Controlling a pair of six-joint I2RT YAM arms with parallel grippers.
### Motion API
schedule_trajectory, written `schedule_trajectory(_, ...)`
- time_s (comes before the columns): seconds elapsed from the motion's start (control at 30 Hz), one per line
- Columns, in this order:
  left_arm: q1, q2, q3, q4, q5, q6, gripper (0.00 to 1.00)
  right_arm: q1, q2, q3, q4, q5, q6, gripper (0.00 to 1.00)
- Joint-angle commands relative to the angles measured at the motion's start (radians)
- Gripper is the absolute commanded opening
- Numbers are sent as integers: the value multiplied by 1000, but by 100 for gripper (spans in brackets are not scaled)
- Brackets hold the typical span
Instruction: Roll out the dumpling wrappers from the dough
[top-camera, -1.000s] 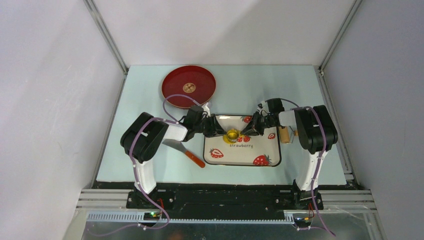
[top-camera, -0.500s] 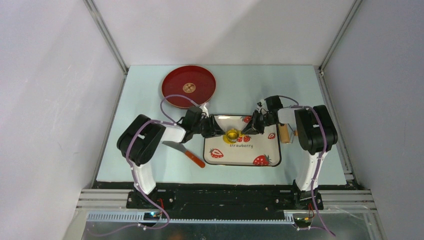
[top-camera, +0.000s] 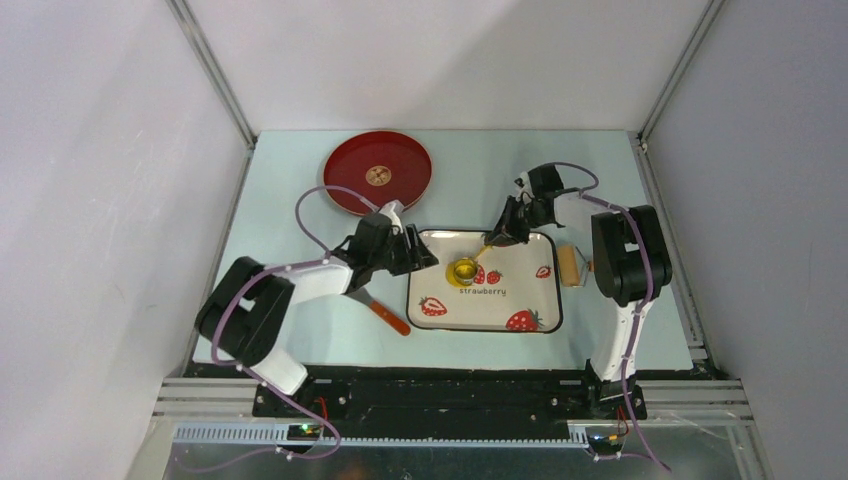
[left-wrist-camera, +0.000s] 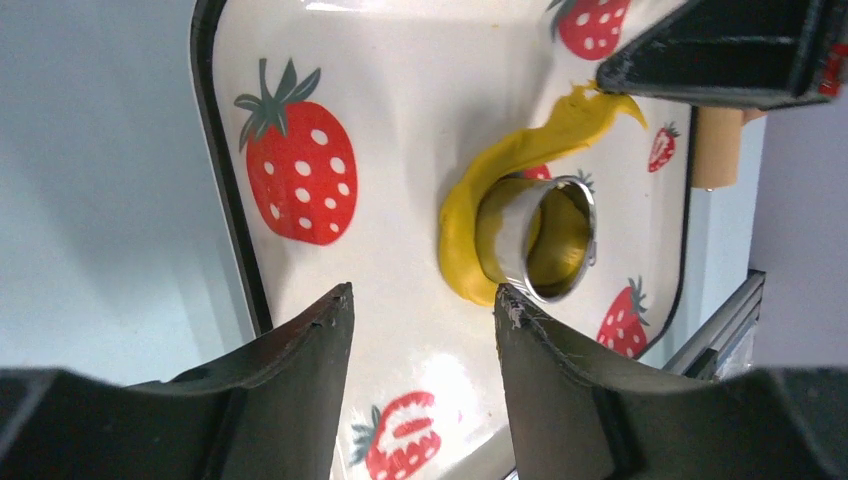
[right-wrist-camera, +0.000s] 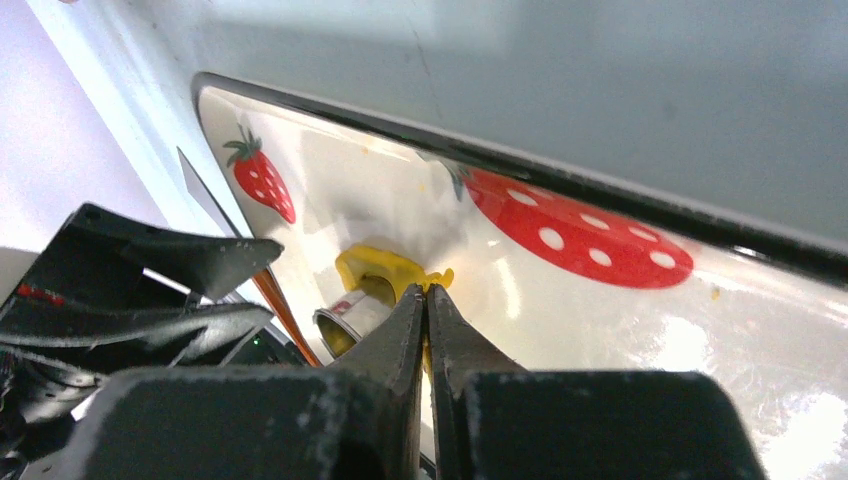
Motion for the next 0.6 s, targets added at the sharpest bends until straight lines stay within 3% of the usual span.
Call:
schedule_trajectory(0.0, 3, -142, -15, 7, -37, 41, 60, 13, 32, 60, -38, 15, -24, 6)
schedule_trajectory(0.2, 4, -245, -37, -18, -56, 61, 61, 46, 66, 116, -47, 5, -18, 9)
schedule_trajectory(0.57, 4, -294, -78, -51, -105, 89, 61, 153, 148, 313, -148, 37, -31, 13)
